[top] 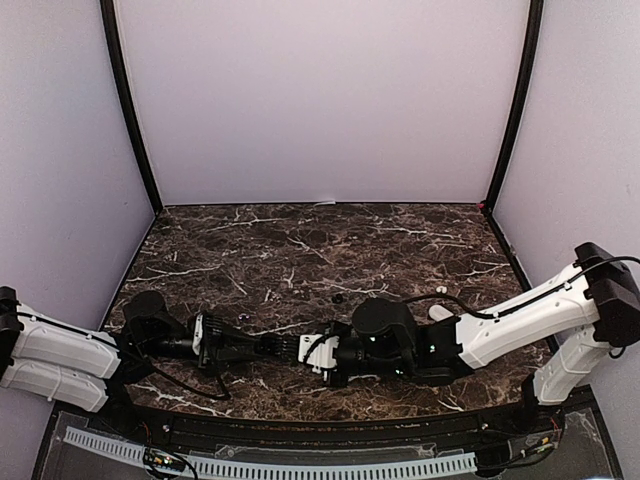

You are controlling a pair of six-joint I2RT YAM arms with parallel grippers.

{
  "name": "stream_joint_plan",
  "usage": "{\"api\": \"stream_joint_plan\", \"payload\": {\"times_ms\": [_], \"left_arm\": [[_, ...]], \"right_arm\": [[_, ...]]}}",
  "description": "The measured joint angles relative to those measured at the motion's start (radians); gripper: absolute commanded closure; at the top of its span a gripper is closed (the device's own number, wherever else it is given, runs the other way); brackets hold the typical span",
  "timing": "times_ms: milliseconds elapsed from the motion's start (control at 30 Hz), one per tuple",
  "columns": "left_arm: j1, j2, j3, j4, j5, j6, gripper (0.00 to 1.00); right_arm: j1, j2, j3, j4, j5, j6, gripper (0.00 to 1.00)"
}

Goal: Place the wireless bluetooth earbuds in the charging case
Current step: Insert the right earbud into the right side groove of the charging case.

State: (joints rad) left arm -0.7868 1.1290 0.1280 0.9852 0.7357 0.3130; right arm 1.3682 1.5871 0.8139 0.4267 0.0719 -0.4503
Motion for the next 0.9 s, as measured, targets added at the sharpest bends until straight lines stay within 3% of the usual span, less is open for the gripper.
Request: {"api": "stream_joint_plan", "payload": {"times_ms": [300,567,900], "left_arm": [[-0.003,-0.008,0.0,-0.024,-0.012,0.007,1.0],[-0.004,-0.011,0.0,-0.024,-0.014,0.008,1.0],[-0.008,-0.031,0.0,-0.024,-0.018,0.007,1.0]], "right_arm": [[0.001,0.049,0.031,-0.005,0.019,0.028,1.0],[0.002,0.045,0.028,0.0,0.026,0.05,0.82],[0.003,-0.031,-0.022,0.001,0.013,0.059,0.81]]}}
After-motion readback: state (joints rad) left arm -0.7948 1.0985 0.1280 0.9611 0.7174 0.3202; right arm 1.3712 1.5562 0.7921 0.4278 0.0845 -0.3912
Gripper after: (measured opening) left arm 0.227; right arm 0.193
